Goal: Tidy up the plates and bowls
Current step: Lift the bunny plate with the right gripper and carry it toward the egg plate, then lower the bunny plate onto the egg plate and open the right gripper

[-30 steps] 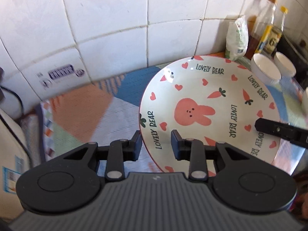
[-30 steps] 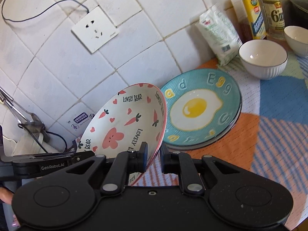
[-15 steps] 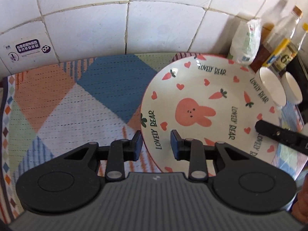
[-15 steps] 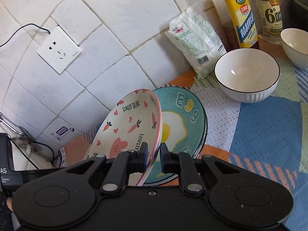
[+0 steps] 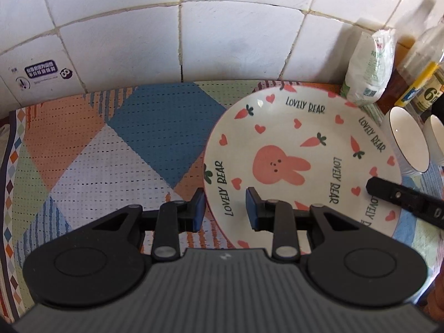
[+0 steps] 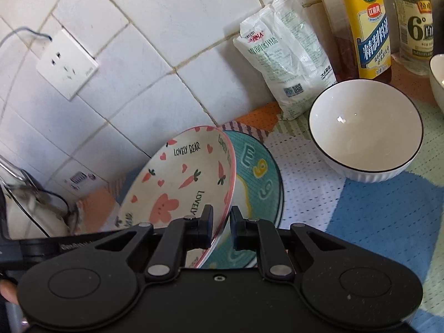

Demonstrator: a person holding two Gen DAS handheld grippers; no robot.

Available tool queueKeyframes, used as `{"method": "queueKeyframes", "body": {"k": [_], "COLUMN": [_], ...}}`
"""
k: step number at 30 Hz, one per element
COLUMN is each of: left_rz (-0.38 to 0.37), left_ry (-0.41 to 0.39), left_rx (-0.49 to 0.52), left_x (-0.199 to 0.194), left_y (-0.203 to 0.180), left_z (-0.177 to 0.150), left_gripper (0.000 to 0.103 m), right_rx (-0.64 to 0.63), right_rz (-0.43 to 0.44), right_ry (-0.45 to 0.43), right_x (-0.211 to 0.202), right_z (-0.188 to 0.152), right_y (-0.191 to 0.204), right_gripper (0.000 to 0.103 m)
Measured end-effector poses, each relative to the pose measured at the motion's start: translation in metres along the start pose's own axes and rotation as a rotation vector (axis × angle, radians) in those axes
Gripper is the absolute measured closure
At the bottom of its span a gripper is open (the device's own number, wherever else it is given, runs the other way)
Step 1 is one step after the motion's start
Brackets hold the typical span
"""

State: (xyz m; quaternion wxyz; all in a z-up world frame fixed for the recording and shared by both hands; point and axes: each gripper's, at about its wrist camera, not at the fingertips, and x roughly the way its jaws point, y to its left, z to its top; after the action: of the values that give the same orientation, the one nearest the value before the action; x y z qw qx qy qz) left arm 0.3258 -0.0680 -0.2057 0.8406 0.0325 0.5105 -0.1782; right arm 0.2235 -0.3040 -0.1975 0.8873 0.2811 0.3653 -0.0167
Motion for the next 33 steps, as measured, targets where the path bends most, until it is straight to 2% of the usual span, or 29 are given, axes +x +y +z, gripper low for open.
{"method": "queueKeyframes", "body": {"k": [3,12,17,22,25,28,33], "left_rz": [0.035,0.061,0.072,0.058,0.032,0.024,0.008], "left_ry": [-0.006,0.040,0.058,0.041,0.063,0.036,0.014], "left_rx": [0.008,-0.010,0.026,0.086,0.074,0.101,0.145], "left_x": [0.000,0.006,0.006,0.002,0.000,-0.015,-0.042], "left_y": [-0.007,-0.014,-0.017,-0.017,-0.013,-0.013,-0.014], "left_z": [0.002,0.005,0.007,0.005,0.006,0.003,0.002], "left_gripper": [0.074,0.074,0.075,0.075,0.076,0.076,0.076], "right_rx": [-0.070,-0.271,-0.365,-0.311,-0.357,-0.421,-0.365], "right_rz": [-0.068,-0.179,-0.257,-0.308,-0.355,-0.409,-0.467], "right_ry": [0.037,0.068,0.066,0.051,0.016,-0.002,-0.052], "right_x": [0.005,0.006,0.010,0.011,0.014,0.020,0.011], "right_z": [-0.002,-0.009,-0.015,-0.026,-0.034,-0.039,-0.045], "right_y": [0.005,0.026,0.039,0.040,0.048,0.057,0.058], "right_gripper": [0.086,0.077,0.067,0.064,0.060,0.057,0.057]}}
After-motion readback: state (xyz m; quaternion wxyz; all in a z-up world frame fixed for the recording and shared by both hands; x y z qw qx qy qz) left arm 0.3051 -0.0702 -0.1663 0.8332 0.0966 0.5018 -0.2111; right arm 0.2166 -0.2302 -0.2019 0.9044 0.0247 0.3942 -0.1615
